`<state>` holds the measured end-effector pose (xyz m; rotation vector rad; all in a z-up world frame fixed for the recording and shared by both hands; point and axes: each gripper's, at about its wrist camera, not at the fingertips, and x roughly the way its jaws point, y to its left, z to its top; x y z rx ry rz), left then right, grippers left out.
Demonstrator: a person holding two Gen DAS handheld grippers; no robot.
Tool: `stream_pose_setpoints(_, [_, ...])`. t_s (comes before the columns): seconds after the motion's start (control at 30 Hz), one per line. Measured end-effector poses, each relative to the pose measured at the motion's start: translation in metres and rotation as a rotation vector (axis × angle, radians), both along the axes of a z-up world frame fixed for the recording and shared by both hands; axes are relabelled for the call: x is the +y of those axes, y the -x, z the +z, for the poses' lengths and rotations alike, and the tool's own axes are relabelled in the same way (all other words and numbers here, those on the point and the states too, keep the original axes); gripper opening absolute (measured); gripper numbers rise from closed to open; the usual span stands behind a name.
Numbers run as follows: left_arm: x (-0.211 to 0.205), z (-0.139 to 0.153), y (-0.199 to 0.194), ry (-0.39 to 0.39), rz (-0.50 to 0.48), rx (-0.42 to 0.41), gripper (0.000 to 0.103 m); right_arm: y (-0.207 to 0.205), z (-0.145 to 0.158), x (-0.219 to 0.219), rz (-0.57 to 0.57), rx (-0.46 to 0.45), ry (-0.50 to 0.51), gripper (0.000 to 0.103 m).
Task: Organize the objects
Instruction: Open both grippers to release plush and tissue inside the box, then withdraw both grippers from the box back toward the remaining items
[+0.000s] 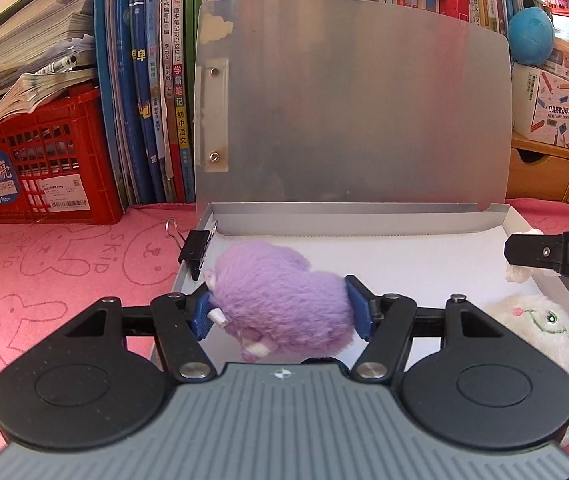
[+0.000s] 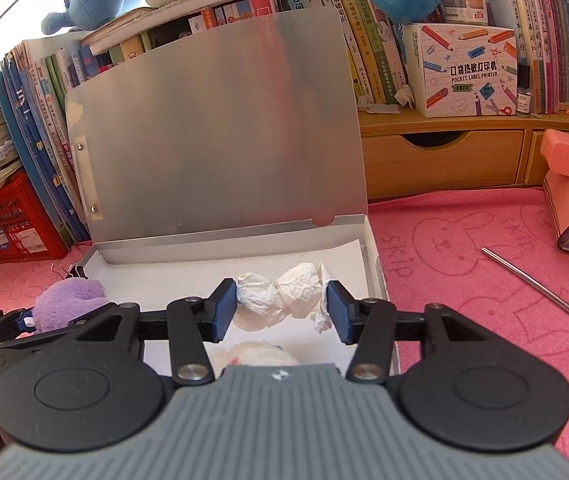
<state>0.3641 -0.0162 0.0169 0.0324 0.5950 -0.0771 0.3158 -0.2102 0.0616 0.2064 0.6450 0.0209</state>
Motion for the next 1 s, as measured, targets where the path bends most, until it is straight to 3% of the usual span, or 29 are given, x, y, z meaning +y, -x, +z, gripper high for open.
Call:
stream_pose_setpoints(0.13, [0.003,-0.003,-0.001,0.026,-0.011,0.022,0.07,0.0,-0.004,0.001,-0.006,0.001,-0.005,0.06])
stream_pose_setpoints(0.17, [0.004,-0.002,0.0,0.037,-0.017,0.023,0.071,0.002,-0.004,0.002,-0.005,-0.001,-0.005,0.067])
stream_pose_setpoints(0.23, [0.006,0.002,0.004,0.053,-0.026,0.014,0.081,0.005,-0.004,0.003,0.002,-0.014,-0.002,0.072])
stream_pose_setpoints(0.3, [0.007,0.008,0.008,0.062,-0.028,-0.006,0.088,0.009,-0.001,0.004,0.006,-0.024,0.006,0.073])
stream_pose_setpoints(0.5, [0.011,0.026,0.026,0.086,-0.036,-0.03,0.095,0.029,0.011,0.003,0.018,-0.05,0.012,0.074])
stream_pose_setpoints(0.8, [0.018,0.047,0.068,0.086,-0.047,-0.049,0.096,0.078,0.041,-0.011,0.046,-0.12,0.003,0.078])
stream_pose_setpoints(1.0, [0.019,0.056,0.118,0.065,-0.089,-0.063,0.096,0.118,0.05,-0.021,0.062,-0.149,0.003,0.078])
